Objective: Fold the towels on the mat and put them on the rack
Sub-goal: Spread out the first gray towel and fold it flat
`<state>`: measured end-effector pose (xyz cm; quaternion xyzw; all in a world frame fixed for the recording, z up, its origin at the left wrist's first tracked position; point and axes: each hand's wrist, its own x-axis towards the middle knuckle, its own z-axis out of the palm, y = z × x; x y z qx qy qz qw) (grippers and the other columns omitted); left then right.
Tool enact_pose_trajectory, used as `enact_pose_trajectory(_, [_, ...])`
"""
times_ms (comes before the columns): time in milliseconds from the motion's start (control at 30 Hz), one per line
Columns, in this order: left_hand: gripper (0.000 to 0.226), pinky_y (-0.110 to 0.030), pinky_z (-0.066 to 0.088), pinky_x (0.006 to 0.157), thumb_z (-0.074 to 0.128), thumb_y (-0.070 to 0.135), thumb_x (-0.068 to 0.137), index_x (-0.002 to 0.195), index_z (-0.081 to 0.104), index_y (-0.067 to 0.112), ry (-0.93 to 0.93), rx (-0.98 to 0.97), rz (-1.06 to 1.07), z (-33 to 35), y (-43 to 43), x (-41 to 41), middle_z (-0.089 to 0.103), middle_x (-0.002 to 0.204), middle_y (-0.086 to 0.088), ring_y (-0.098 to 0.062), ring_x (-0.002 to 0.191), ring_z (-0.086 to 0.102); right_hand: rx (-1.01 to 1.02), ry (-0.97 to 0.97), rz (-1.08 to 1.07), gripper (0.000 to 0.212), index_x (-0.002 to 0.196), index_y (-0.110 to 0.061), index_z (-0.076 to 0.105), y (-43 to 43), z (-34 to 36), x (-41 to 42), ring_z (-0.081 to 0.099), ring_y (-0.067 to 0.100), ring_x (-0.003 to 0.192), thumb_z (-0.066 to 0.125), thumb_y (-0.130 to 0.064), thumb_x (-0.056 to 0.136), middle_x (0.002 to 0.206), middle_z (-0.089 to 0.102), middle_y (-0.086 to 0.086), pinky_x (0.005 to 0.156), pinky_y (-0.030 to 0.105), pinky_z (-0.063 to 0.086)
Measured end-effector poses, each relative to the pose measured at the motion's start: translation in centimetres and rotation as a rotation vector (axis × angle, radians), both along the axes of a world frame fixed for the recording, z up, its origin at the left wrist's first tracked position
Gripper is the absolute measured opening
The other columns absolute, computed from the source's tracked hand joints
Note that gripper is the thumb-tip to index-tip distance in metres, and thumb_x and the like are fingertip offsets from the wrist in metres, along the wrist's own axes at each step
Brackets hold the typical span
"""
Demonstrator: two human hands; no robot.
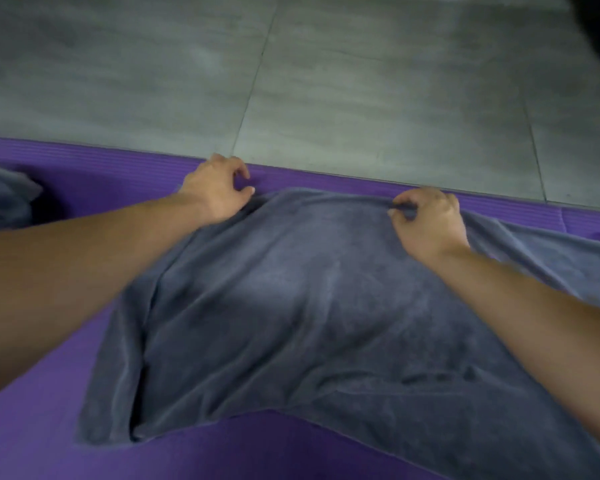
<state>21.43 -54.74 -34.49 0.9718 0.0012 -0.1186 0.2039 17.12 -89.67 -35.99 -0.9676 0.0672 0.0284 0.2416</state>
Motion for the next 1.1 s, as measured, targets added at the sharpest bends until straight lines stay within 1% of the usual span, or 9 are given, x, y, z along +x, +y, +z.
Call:
enact_pose_trajectory(133, [0.027,-0.045,0.049,0.098,0.066,0.042,0.083,0.101,0.063,0.023,0.053,0.100,0.276,1.2,9.3,-8.4,0.064,0.108,-0.017,-0.041,0.110,0.057,0.210,0.020,0.308,0.018,0.106,-0.017,0.076,10.8,1.2,-0.7,0.068,0.017,0.101,0.070,-0.022,0.090,0.108,0.075,0.000,0.092,0.021,0.049])
enact_pose_trajectory(267, [0.026,-0.040,0.048,0.084,0.072,0.035,0.088,0.101,0.064,0.014,0.225,0.068,0.488,-0.2,13.3,-18.9,0.068,0.106,-0.019,-0.039,0.105,0.063,0.402,0.113,0.383,0.021,0.109,-0.013,0.076,22.1,0.6,0.4,0.063,0.002,0.088,0.072,-0.021,0.091,0.105,0.075,-0.002,0.079,0.002,0.044])
enact_pose_trajectory(433, [0.047,-0.039,0.048,0.087,0.075,0.044,0.082,0.116,0.054,0.020,0.347,-0.003,0.627,-1.1,13.6,-28.8,0.061,0.113,-0.010,-0.034,0.106,0.061,0.311,0.096,0.357,0.036,0.119,-0.012,0.070,30.0,-1.1,2.6,0.064,0.020,0.112,0.073,-0.031,0.089,0.120,0.070,0.006,0.099,0.025,0.044])
enact_pose_trajectory(600, [0.041,-0.034,0.041,0.071,0.072,0.050,0.084,0.088,0.044,0.021,0.509,-0.016,0.621,-0.9,13.7,-33.0,0.063,0.093,0.000,-0.029,0.098,0.063,0.199,0.182,0.316,0.045,0.121,-0.017,0.066,33.6,-1.4,4.7,0.062,0.017,0.110,0.078,-0.040,0.084,0.118,0.067,0.001,0.094,0.024,0.045])
enact_pose_trajectory(700, [0.036,-0.032,0.036,0.059,0.068,0.044,0.089,0.072,0.047,0.022,0.530,-0.103,0.637,-0.7,14.4,-34.1,0.054,0.070,0.006,-0.019,0.073,0.056,0.162,0.251,0.298,0.029,0.109,-0.017,0.071,34.6,-1.0,5.4,0.061,0.013,0.099,0.077,-0.035,0.087,0.106,0.067,-0.003,0.085,0.022,0.044])
enact_pose_trajectory(800, [0.031,-0.031,0.046,0.057,0.071,0.033,0.091,0.069,0.052,0.021,0.380,-0.314,0.826,-0.6,16.0,-34.7,0.056,0.062,0.005,-0.015,0.061,0.057,0.287,0.196,0.283,0.007,0.087,-0.022,0.071,35.7,-0.3,6.0,0.063,0.011,0.079,0.073,-0.027,0.091,0.089,0.068,-0.002,0.077,0.027,0.052])
enact_pose_trajectory(900, [0.025,-0.032,0.057,0.051,0.072,0.012,0.092,0.077,0.052,0.014,0.160,-0.826,1.300,-0.2,17.7,-34.1,0.060,0.070,-0.002,-0.017,0.061,0.062,0.595,0.240,0.183,0.020,0.079,-0.023,0.060,38.0,1.0,7.2,0.058,0.003,0.049,0.066,-0.017,0.097,0.074,0.061,-0.002,0.056,0.028,0.053])
enact_pose_trajectory(1000, [0.019,-0.027,0.061,0.057,0.066,0.003,0.095,0.083,0.056,0.013,-0.021,-1.060,1.510,0.4,19.5,-33.5,0.062,0.079,-0.006,-0.014,0.065,0.063,0.790,0.320,0.124,0.018,0.084,-0.022,0.055,40.8,2.8,7.7,0.059,0.007,0.056,0.060,-0.018,0.101,0.077,0.060,-0.001,0.057,0.024,0.056])
enact_pose_trajectory(1100, [0.006,-0.028,0.061,0.074,0.065,0.002,0.095,0.092,0.064,0.007,-0.085,-1.185,1.460,0.8,20.5,-34.0,0.072,0.083,-0.007,-0.012,0.071,0.070,0.874,0.406,0.115,0.019,0.084,-0.023,0.054,41.8,3.5,7.1,0.058,0.009,0.067,0.059,-0.018,0.102,0.082,0.059,-0.001,0.067,0.027,0.061])
